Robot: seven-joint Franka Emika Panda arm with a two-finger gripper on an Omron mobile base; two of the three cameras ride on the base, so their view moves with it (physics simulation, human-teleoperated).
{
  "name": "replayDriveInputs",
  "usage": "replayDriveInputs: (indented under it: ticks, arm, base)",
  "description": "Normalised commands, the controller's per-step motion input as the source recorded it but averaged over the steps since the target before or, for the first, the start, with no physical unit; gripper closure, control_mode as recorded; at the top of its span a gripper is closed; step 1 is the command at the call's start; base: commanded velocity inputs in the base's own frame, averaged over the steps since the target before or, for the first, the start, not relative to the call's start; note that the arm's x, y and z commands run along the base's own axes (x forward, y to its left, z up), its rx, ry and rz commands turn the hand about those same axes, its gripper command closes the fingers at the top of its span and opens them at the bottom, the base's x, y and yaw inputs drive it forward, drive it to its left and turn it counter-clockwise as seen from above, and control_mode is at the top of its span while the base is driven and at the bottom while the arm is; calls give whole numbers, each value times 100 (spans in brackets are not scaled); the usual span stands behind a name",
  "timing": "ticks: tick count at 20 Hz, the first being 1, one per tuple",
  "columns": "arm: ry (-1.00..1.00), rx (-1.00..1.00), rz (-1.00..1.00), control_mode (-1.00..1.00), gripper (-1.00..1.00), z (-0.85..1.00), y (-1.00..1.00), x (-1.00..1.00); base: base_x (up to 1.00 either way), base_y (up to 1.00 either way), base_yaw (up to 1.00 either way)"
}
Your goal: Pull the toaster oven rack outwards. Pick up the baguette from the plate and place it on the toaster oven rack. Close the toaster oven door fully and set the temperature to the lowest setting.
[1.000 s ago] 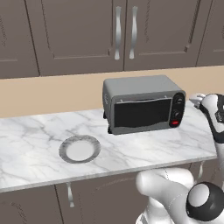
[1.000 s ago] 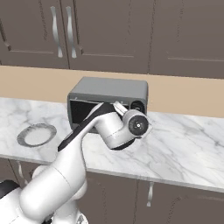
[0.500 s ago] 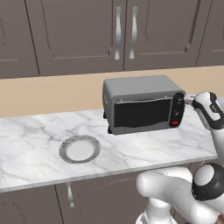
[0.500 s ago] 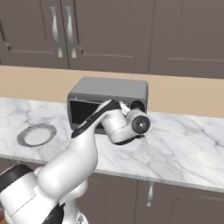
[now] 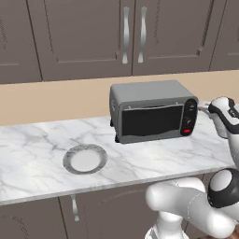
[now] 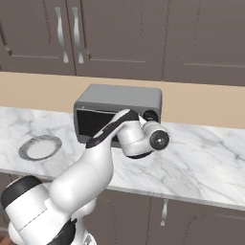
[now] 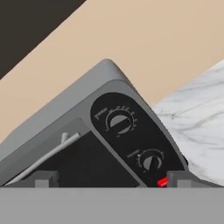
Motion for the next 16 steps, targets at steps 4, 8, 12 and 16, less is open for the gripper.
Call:
replayDriveInputs:
  ticks: [4, 8, 12, 16]
  arm:
    - [-1, 0, 0, -100, -100, -3, 0, 9]
    - [-3, 0, 0, -100, -100, -13, 1, 3]
    - [0, 0, 0, -100, -100, -4, 0, 10]
    - [0, 0, 1, -100, -100, 0, 0, 0]
  base:
    - [0, 0, 0]
    - [0, 0, 0]
    - [0, 0, 0]
    - [0, 0, 0]
